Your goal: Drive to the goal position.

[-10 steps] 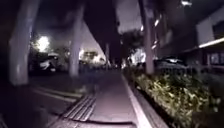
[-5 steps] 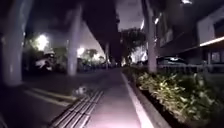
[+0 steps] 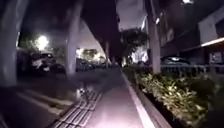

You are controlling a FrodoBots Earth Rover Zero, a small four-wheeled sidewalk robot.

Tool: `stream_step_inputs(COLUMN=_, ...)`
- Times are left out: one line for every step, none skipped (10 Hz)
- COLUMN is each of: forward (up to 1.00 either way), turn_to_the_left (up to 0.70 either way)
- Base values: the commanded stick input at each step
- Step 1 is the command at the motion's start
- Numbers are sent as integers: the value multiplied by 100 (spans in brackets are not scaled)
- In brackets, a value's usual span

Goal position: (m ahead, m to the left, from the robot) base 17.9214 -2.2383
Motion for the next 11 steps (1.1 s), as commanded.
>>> stream_step_inputs(forward=45, turn_to_the_left=0)
stream_step_inputs(forward=45, turn_to_the_left=0)
stream_step_inputs(forward=45, turn_to_the_left=0)
stream_step_inputs(forward=45, turn_to_the_left=0)
stream_step_inputs(forward=45, turn_to_the_left=0)
stream_step_inputs(forward=45, turn_to_the_left=0)
stream_step_inputs(forward=45, turn_to_the_left=0)
stream_step_inputs(forward=45, turn_to_the_left=0)
stream_step_inputs(forward=45, turn_to_the_left=0)
stream_step_inputs(forward=45, turn_to_the_left=0)
stream_step_inputs(forward=45, turn_to_the_left=0)
